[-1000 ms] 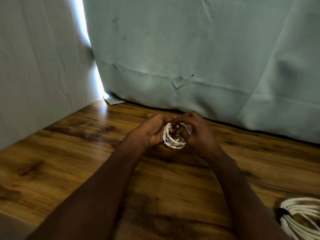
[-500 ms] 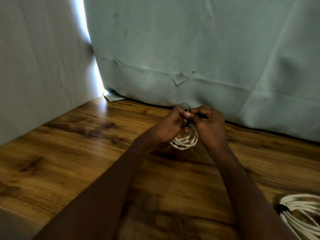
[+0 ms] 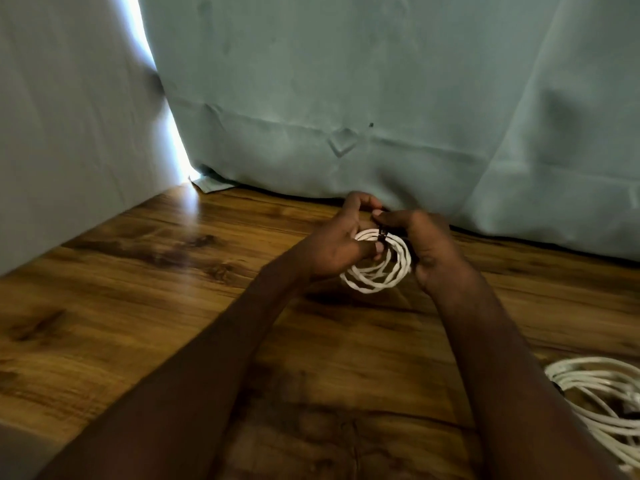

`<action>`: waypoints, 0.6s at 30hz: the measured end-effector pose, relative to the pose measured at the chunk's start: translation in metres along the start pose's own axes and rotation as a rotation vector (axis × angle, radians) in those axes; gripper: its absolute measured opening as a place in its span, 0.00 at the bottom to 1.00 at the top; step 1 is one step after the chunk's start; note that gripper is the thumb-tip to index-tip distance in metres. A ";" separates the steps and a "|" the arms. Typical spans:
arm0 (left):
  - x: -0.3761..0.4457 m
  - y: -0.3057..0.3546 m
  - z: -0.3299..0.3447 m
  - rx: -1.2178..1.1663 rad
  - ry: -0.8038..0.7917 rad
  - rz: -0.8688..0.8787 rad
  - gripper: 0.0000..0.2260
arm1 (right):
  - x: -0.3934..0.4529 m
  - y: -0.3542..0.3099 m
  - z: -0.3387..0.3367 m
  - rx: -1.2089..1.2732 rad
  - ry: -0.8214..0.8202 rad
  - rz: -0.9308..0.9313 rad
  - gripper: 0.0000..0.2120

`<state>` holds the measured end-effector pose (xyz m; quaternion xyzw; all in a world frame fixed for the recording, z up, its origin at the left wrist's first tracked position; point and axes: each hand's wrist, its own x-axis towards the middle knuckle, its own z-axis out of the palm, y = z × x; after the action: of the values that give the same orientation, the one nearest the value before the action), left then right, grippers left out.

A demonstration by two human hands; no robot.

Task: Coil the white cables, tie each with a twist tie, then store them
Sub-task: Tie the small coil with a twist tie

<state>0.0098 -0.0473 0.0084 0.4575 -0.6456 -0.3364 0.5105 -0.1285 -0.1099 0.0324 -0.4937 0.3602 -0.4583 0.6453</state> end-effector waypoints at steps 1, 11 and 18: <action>0.001 -0.001 0.001 0.040 -0.006 0.033 0.24 | 0.002 -0.001 -0.003 0.033 -0.047 0.076 0.15; 0.002 -0.011 0.011 0.538 0.213 0.269 0.10 | -0.007 -0.005 0.002 0.131 -0.242 0.280 0.13; 0.008 -0.018 0.001 0.628 0.342 0.203 0.06 | -0.002 0.004 0.003 -0.317 0.157 -0.082 0.10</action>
<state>0.0127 -0.0615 -0.0049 0.5749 -0.6650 0.0117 0.4766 -0.1249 -0.1069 0.0291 -0.5661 0.4569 -0.4590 0.5100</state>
